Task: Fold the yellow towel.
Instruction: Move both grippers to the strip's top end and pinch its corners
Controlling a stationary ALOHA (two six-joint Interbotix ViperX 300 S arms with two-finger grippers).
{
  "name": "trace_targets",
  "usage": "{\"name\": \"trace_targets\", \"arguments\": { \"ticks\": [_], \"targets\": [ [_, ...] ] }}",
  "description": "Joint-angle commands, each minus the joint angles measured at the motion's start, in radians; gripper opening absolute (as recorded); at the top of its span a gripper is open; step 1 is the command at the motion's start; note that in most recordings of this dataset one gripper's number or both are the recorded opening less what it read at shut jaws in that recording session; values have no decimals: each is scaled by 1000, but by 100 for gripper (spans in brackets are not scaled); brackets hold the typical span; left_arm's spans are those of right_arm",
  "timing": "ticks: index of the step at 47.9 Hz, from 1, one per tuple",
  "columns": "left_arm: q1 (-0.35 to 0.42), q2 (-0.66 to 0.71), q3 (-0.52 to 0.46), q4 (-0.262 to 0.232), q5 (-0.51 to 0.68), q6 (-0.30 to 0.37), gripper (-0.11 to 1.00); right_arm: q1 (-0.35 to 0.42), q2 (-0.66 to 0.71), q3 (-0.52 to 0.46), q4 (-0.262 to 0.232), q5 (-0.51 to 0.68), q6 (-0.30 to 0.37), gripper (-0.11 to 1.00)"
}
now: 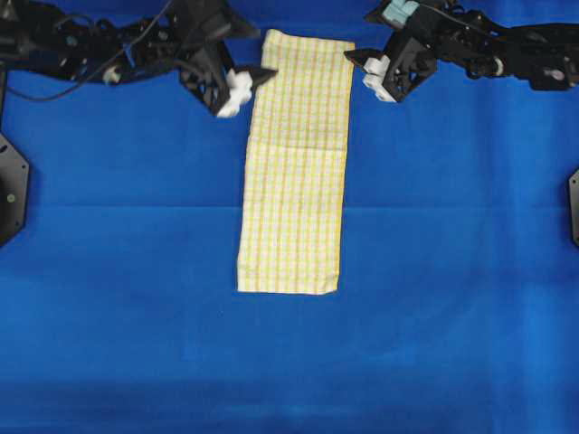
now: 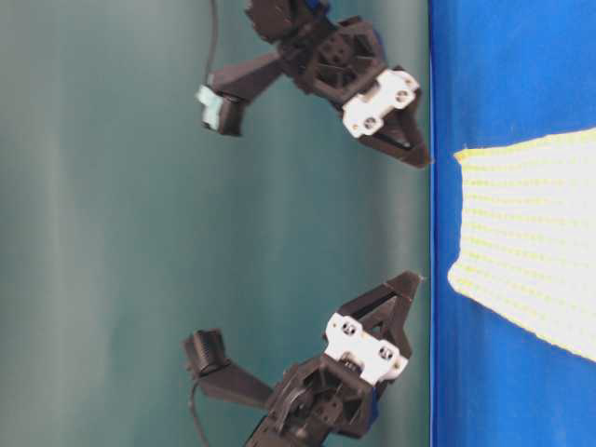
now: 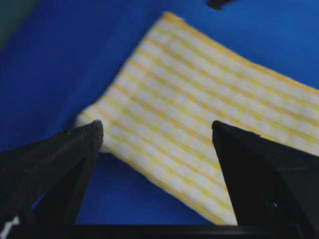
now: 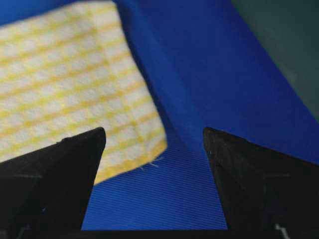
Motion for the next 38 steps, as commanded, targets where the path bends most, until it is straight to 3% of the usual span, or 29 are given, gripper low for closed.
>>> {"name": "trace_targets", "arguments": {
  "ticks": [1,10,31,34,38],
  "targets": [
    [38,20,-29,2,-31,0,85,-5,20,-32,6,-29,2,80],
    [80,114,-60,2,-77,0,85,-12,97,-69,18,-41,2,80],
    [78,232,-121,-2,-84,-8,84,-12,175,-97,35,-43,2,79],
    [78,235,-123,-3,-83,-8,79,-12,175,-98,34,-43,0,77],
    [78,235,-124,-3,-84,-8,59,-12,175,-100,32,-43,-8,66]
  ]
}}
